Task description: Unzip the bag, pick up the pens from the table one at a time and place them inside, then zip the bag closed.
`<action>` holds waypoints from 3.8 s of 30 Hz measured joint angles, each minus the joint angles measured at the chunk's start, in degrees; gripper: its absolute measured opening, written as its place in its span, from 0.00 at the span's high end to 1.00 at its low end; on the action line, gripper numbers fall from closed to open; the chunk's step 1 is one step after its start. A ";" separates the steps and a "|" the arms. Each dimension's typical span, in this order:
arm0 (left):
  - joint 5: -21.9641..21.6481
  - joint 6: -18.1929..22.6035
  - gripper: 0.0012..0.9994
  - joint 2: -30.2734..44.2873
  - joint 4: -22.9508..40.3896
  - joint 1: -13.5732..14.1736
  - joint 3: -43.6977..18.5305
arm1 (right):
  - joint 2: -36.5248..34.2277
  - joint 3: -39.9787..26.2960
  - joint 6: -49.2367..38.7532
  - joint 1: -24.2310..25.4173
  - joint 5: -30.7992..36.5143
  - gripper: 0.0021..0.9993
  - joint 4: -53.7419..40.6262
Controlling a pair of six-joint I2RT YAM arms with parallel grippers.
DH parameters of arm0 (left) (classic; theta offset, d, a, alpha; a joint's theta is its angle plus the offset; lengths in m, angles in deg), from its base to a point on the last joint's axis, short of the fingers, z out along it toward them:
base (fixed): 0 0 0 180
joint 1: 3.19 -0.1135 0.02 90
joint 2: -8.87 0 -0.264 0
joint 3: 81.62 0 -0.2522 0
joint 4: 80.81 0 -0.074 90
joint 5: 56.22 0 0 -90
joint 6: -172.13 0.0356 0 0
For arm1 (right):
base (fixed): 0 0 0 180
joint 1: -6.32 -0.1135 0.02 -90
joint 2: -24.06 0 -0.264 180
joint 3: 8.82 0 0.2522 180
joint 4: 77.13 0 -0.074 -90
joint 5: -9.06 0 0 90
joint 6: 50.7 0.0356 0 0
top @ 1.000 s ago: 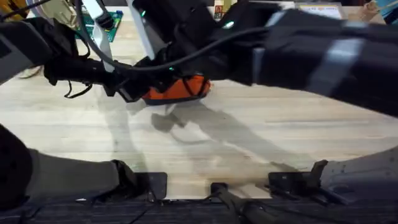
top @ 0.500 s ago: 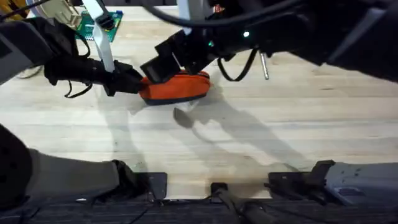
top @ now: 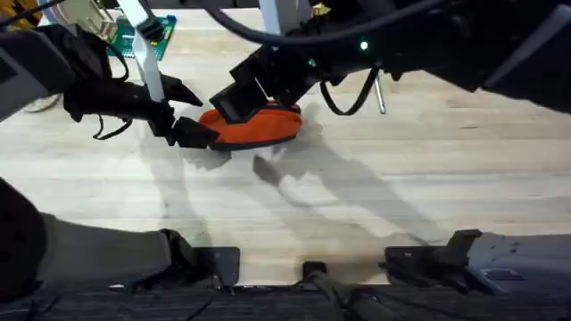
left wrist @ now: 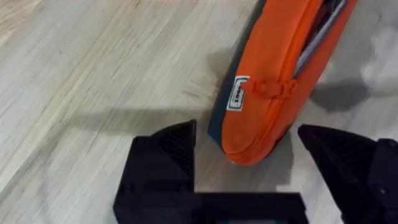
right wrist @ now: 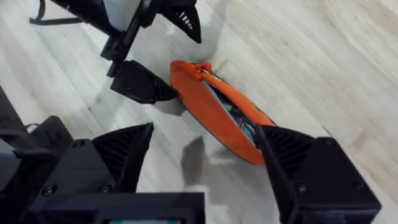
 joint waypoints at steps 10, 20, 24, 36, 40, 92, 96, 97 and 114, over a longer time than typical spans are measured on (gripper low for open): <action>-0.25 4.73 0.01 -3.29 5.73 0.00 0.00 | 0.00 0.00 -11.11 0.04 0.00 0.00 -0.09; -1.77 6.30 0.01 -13.97 6.26 0.00 0.00 | 0.00 0.00 -26.64 0.04 0.02 0.00 0.41; -1.79 6.46 0.01 -15.87 6.37 0.00 0.00 | 0.00 -0.02 -31.50 0.04 0.02 0.00 1.17; -1.97 6.60 0.01 -16.11 6.64 0.00 0.00 | 0.00 -0.02 -44.17 0.04 0.08 0.70 0.41; -1.97 6.62 0.01 -16.11 6.63 0.00 0.00 | -0.02 -0.02 -44.19 0.04 0.22 0.97 0.20; -1.97 6.62 0.01 -16.11 6.22 0.00 0.00 | -24.65 -0.35 -43.17 9.51 -19.01 0.84 5.42; -1.97 6.63 0.01 -16.11 6.24 0.00 0.00 | -24.68 -0.35 -43.29 9.36 -19.10 0.27 5.23; -1.97 6.64 0.01 -16.11 6.24 0.00 0.00 | -24.66 -0.35 -43.31 9.35 -19.11 0.13 5.09; -1.97 6.64 0.01 -16.11 6.26 0.00 0.00 | -24.67 -0.35 -43.06 9.35 -19.10 0.00 4.98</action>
